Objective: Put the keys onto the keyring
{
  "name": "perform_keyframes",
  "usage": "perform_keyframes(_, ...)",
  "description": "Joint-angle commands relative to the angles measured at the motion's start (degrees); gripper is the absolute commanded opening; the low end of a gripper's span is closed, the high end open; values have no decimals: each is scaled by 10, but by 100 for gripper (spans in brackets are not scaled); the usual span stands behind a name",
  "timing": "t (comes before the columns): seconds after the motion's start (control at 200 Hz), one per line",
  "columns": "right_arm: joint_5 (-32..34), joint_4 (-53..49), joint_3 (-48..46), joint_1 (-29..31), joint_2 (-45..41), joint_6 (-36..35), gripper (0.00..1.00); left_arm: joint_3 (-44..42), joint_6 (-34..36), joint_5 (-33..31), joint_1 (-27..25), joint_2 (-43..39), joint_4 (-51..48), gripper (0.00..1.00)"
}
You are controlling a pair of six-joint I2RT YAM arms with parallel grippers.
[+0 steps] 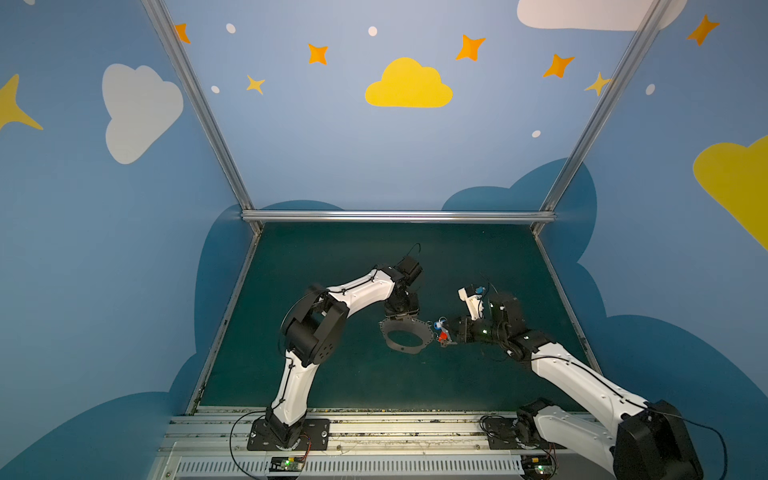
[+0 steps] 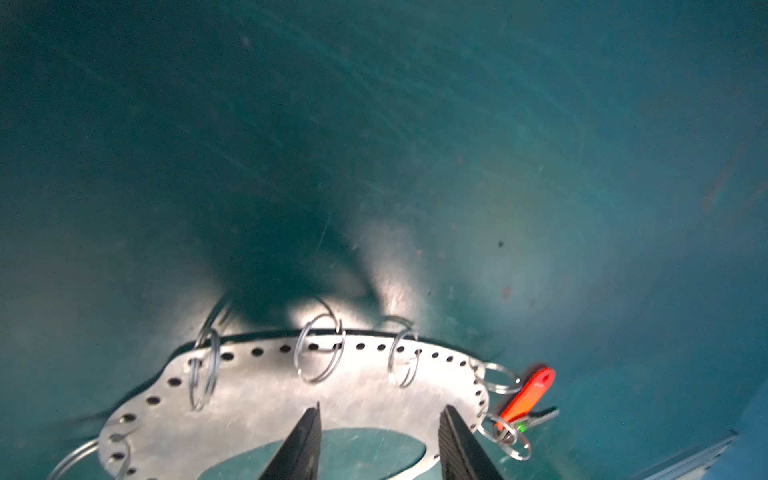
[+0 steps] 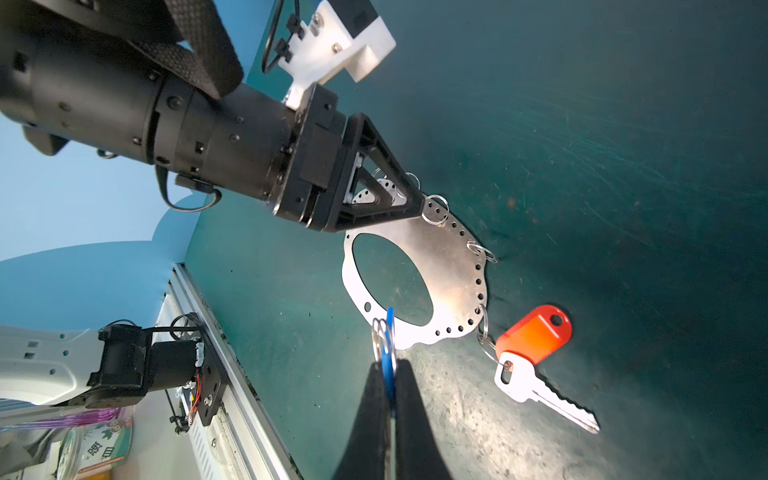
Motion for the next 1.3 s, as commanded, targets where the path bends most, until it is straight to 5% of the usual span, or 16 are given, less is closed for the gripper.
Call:
perform_keyframes(0.0, -6, 12, -10, 2, -14, 6, 0, 8, -22, 10, 3, 15, 18, 48)
perform_keyframes(0.391, -4, 15, -21, 1, -32, 9, 0, 29, -39, 13, 10, 59, 29, 34)
perform_keyframes(0.466, -6, 19, -23, 2, -31, 12, 0, 31, -41, 13, 12, 62, 31, 22)
perform_keyframes(0.761, -6, 21, -27, 3, -32, 14, 0, 37, -37, 22, 15, 71, 27, 4)
perform_keyframes(1.297, -72, 111, 3, 41, 136, 0, 0, -17, -57, 57, 20, -27, 83, 4)
